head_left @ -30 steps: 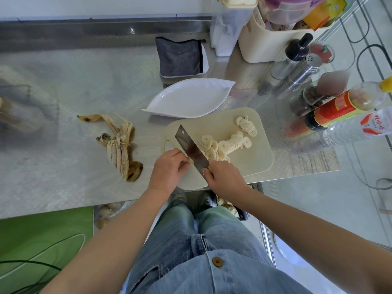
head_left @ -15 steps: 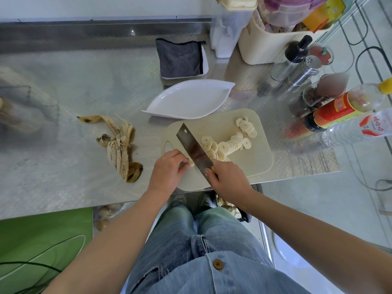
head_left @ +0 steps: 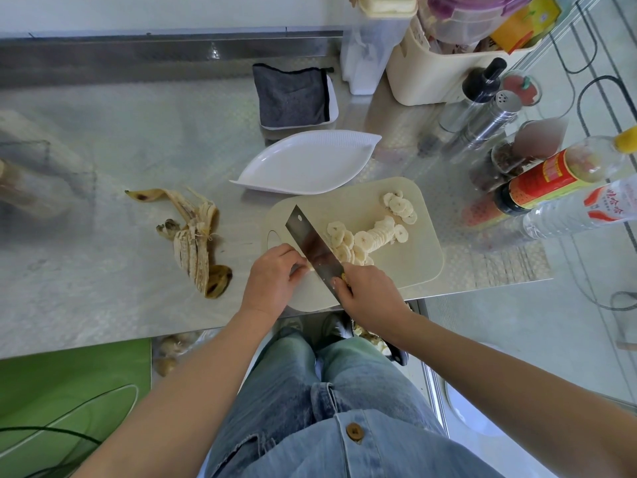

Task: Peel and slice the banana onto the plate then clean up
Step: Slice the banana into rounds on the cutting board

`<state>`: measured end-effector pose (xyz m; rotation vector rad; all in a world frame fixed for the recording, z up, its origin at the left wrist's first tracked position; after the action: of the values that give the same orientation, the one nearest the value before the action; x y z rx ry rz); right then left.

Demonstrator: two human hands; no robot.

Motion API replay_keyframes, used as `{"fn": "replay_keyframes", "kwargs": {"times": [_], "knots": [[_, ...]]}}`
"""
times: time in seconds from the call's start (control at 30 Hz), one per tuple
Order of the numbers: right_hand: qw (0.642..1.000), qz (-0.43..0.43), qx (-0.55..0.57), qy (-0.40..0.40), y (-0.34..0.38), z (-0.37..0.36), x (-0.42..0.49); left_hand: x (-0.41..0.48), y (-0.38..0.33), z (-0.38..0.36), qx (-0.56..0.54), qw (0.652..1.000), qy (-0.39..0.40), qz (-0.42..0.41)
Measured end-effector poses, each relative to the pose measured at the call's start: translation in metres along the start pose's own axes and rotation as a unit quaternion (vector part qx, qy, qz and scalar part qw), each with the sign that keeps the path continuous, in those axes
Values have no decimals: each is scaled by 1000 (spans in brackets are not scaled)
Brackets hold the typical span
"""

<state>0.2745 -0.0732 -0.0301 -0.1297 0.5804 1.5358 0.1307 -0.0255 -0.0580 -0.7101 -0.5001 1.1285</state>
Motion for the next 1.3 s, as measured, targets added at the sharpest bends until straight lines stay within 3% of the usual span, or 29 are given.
{"fn": "replay_keyframes", "kwargs": {"times": [0.53,0.8,1.3], "knots": [[1000,1,-9,16,9,-14,13,1,1,-1,6,1000,11,-5],[999,-13,29,-27,-8,6,6,2,-2,-1,5,1000,-6,4],[999,-8,40,2,-7,-3,0,0,2,-2,-5,1000,-2,9]]}}
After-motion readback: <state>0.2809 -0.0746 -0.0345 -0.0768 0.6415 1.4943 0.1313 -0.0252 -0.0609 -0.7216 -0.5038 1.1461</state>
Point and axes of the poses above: each hand's wrist, its own x-axis towards the middle knuckle, its own z-axis out of the back of the hand, y = z × x, the point moved 6 cm from there along x, towards the middle knuckle, and after that the axes turned 9 degrees about -x, right-handed, at the moved point
